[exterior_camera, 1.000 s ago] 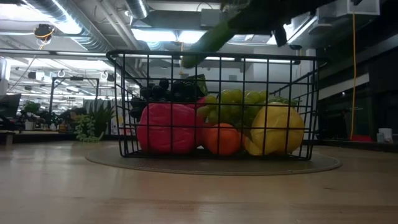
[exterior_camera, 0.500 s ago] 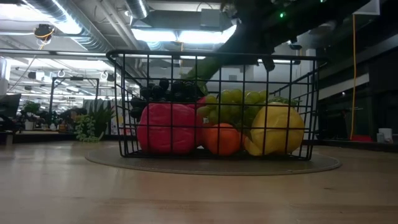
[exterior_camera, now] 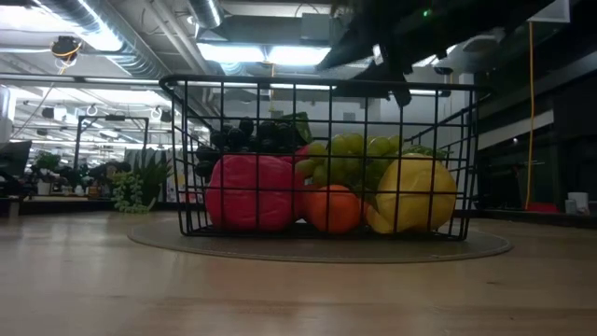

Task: Build produce basket
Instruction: Put the eggplant into the black wire basket

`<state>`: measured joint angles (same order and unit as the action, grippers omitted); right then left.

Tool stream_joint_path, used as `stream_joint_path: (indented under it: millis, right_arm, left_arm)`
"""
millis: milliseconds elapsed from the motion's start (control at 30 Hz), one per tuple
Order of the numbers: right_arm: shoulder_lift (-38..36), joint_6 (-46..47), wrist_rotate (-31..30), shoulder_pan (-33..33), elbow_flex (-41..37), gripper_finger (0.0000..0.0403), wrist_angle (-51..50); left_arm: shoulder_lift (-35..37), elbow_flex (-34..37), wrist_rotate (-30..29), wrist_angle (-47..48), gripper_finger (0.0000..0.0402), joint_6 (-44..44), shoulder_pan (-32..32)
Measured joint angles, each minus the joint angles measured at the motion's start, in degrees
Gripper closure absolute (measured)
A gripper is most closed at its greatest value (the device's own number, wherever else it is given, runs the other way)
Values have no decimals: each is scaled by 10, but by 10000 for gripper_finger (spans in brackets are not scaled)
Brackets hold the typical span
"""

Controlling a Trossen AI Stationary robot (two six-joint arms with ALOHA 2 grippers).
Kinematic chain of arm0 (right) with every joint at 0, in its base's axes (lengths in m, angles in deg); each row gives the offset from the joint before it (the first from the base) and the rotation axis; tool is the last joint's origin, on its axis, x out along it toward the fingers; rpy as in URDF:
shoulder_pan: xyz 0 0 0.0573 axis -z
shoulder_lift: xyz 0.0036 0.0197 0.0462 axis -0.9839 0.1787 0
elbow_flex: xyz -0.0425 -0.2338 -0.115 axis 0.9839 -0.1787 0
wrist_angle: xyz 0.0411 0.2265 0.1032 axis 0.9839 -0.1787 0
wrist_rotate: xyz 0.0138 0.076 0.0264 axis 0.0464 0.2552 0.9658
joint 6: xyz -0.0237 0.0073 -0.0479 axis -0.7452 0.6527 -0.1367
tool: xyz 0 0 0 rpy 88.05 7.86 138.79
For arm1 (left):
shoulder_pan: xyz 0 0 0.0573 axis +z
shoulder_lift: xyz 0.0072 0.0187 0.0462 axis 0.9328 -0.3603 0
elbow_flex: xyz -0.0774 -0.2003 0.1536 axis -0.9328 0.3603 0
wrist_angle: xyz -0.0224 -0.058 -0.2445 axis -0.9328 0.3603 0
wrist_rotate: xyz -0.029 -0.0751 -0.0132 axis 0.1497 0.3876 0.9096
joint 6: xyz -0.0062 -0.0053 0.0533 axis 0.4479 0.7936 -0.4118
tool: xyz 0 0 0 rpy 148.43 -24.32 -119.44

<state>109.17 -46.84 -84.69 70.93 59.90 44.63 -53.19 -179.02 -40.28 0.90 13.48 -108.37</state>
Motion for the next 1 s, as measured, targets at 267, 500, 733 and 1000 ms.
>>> stream_joint_path:
  millis: [267,500,733,1000]
  right_arm:
    - [-26,47,246,-3,0,140,8]
    - [-25,33,327,-29,0,146,49]
    - [-24,11,327,-46,0,147,58]
    - [-24,-17,327,-71,0,147,48]
  left_arm:
    - [0,58,71,-19,221,8,2]
    - [0,125,191,-130,221,11,-8]
    - [-1,192,299,-304,221,12,-10]
    - [-1,253,371,-348,221,68,-23]
